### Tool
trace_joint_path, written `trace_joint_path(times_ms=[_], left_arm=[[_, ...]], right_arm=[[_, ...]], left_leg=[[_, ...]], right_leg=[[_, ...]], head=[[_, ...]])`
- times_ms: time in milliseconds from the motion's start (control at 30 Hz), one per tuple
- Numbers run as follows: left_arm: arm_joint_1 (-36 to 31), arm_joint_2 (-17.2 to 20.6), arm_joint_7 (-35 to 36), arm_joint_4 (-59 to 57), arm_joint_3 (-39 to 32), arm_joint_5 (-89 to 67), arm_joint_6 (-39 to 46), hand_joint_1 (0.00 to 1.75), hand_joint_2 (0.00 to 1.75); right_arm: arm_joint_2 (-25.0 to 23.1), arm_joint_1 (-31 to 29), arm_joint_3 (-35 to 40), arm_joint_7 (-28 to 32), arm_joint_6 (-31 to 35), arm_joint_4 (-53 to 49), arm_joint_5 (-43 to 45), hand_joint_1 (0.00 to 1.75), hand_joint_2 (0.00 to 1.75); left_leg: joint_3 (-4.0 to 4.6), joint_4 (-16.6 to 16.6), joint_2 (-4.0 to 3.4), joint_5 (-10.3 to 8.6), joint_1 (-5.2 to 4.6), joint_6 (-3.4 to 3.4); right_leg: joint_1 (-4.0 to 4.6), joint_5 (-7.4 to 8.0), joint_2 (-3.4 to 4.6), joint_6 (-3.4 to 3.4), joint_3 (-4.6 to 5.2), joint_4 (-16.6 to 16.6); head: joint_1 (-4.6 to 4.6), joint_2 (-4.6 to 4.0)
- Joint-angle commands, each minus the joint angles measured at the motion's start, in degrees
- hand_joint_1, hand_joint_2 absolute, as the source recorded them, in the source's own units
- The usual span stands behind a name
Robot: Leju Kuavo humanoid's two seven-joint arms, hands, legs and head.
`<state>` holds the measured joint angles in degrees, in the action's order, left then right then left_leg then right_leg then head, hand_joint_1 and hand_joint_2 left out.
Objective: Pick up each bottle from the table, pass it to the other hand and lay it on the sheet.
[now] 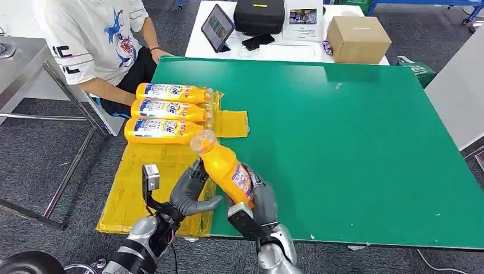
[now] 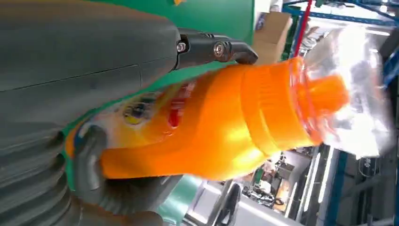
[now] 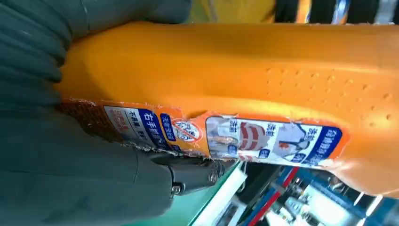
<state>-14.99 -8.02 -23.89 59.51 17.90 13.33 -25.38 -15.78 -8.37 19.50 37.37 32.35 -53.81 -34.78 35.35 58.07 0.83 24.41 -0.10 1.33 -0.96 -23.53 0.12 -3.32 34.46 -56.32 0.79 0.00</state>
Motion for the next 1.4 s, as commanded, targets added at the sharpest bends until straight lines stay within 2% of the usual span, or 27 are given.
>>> trace_joint_path(times_ms=[33, 233, 267, 300, 433, 633, 667, 700, 733, 1033, 1233, 1267, 1300, 1333, 1400], left_arm=[[-4.1, 0.6, 1.1, -8.0, 2.1, 2.4, -0.6, 0.00, 1.75], [-4.1, 0.6, 1.2, -8.0, 2.2, 2.6, -0.5, 0.00, 1.75], [-4.1, 0.6, 1.3, -8.0, 2.1, 3.3, -0.9, 0.00, 1.75], [-4.1, 0.6, 1.4, -8.0, 2.0, 4.0, -1.0, 0.00, 1.75], [-4.1, 0.9, 2.3, -7.9, 1.1, 9.0, -3.9, 0.00, 1.75], [-2.3, 0.9, 2.0, -4.7, -0.3, 13.1, -5.6, 0.00, 1.75], [-2.0, 0.8, 2.0, -4.3, -0.4, 13.4, -5.8, 0.77, 1.75], [-1.7, 0.7, 2.0, -4.0, -0.5, 13.7, -6.0, 1.75, 1.75], [-1.6, 0.7, 2.0, -4.0, -0.4, 13.7, -5.9, 1.75, 1.75], [-1.0, 0.9, 1.9, -2.5, 0.2, 12.7, -5.7, 1.75, 1.75], [-0.1, 1.1, 1.2, 0.0, 1.6, 9.5, -4.1, 1.75, 1.75], [-0.1, 1.1, 1.2, 0.0, 1.6, 9.5, -4.1, 1.75, 1.75], [-0.1, 1.1, 1.1, 0.2, 1.4, 9.5, -3.8, 1.75, 1.75], [0.0, 1.0, 1.1, 0.7, 1.2, 9.4, -3.6, 1.75, 1.75], [0.3, 1.0, 1.2, 1.4, 0.8, 9.3, -3.3, 1.75, 1.75]], right_arm=[[-1.2, -4.0, 9.9, -0.6, 1.4, 12.3, -2.9, 1.75, 1.75], [-1.3, -4.0, 10.4, -0.4, 2.1, 13.1, -2.7, 1.75, 1.75], [-1.2, -4.4, 11.0, -0.5, 1.5, 13.7, -2.5, 1.75, 1.75], [-1.4, -4.3, 11.3, -0.6, 0.8, 14.1, -2.0, 1.75, 1.75], [-1.9, -4.4, 15.4, -0.5, 0.2, 18.0, -3.3, 1.75, 1.75], [-2.1, -5.1, 16.8, -2.2, -1.8, 20.5, -2.3, 1.75, 1.75], [-2.1, -5.1, 16.6, -2.3, -1.8, 20.5, -2.0, 1.75, 1.75], [-2.1, -5.1, 16.5, -2.3, -2.1, 20.5, -1.7, 1.75, 1.75], [-2.1, -5.3, 16.5, -2.3, -2.2, 20.5, -1.7, 1.75, 1.75], [-2.1, -5.4, 15.9, -2.8, -1.6, 19.6, -1.3, 1.75, 1.75], [-1.9, -7.0, 14.0, -3.8, 0.4, 16.3, -0.6, 1.75, 1.75], [-1.9, -7.2, 13.9, -3.9, 0.8, 16.1, -0.6, 1.19, 1.75], [-1.9, -7.6, 13.7, -4.3, 1.1, 15.5, -0.8, 0.00, 1.75], [-1.9, -7.8, 13.5, -5.6, 0.9, 14.9, -1.1, 0.00, 0.00], [-1.7, -8.3, 13.4, -6.4, -1.5, 14.0, -0.6, 0.00, 0.00]], left_leg=[[-0.35, 0.0, -0.19, 0.14, 0.13, -0.10], [-0.10, 0.0, -0.01, 0.03, 0.02, -0.04], [-0.36, 0.0, -0.11, 0.15, 0.13, -0.11], [-0.12, 0.0, -0.08, 0.05, 0.05, -0.05], [-0.16, 0.0, -0.08, 0.06, 0.05, -0.07], [-0.12, 0.0, -0.13, 0.05, 0.07, -0.05], [-0.23, 0.0, -0.17, 0.10, 0.11, -0.08], [-0.31, 0.0, -0.20, 0.14, 0.13, -0.10], [-0.08, 0.0, -0.17, 0.03, 0.05, -0.04], [-0.25, 0.0, -0.14, 0.09, 0.12, -0.09], [-0.09, 0.0, -0.20, 0.03, 0.04, -0.04], [-0.29, 0.1, -0.22, 0.15, 0.15, -0.10], [-0.13, 0.0, -0.21, 0.06, 0.07, -0.06], [-0.23, 0.1, -0.24, 0.12, 0.11, -0.09], [-0.07, 0.0, -0.24, 0.04, 0.03, -0.04]], right_leg=[[0.15, -0.05, 0.10, 0.16, -0.36, 0.1], [0.03, -0.02, -0.02, 0.07, -0.09, 0.1], [0.16, -0.08, 0.02, 0.19, -0.37, 0.1], [0.06, -0.02, 0.02, 0.09, -0.11, 0.1], [0.07, -0.04, 0.01, 0.11, -0.14, 0.1], [0.08, -0.03, 0.00, 0.08, -0.09, 0.1], [0.13, -0.06, -0.01, 0.14, -0.21, 0.1], [0.15, -0.09, 0.00, 0.17, -0.29, 0.1], [0.06, -0.03, 0.01, 0.07, -0.04, 0.0], [0.13, -0.08, -0.06, 0.17, -0.22, 0.1], [0.05, 0.01, 0.02, 0.12, 0.00, 0.0], [0.17, -0.09, -0.01, 0.22, -0.25, 0.0], [0.08, -0.02, 0.01, 0.16, -0.07, 0.0], [0.13, -0.05, 0.02, 0.19, -0.17, 0.0], [0.05, 0.01, 0.05, 0.13, 0.01, 0.0]], head=[[0.00, 0.00], [0.00, 0.00], [0.00, 0.00], [0.02, 0.00], [0.00, 0.00], [-0.02, 0.00], [0.00, 0.00], [0.00, 0.00], [0.00, 0.00], [0.00, 0.00], [0.00, 0.00], [0.00, 0.00], [0.00, 0.00], [0.00, 0.00], [0.02, 0.00]])
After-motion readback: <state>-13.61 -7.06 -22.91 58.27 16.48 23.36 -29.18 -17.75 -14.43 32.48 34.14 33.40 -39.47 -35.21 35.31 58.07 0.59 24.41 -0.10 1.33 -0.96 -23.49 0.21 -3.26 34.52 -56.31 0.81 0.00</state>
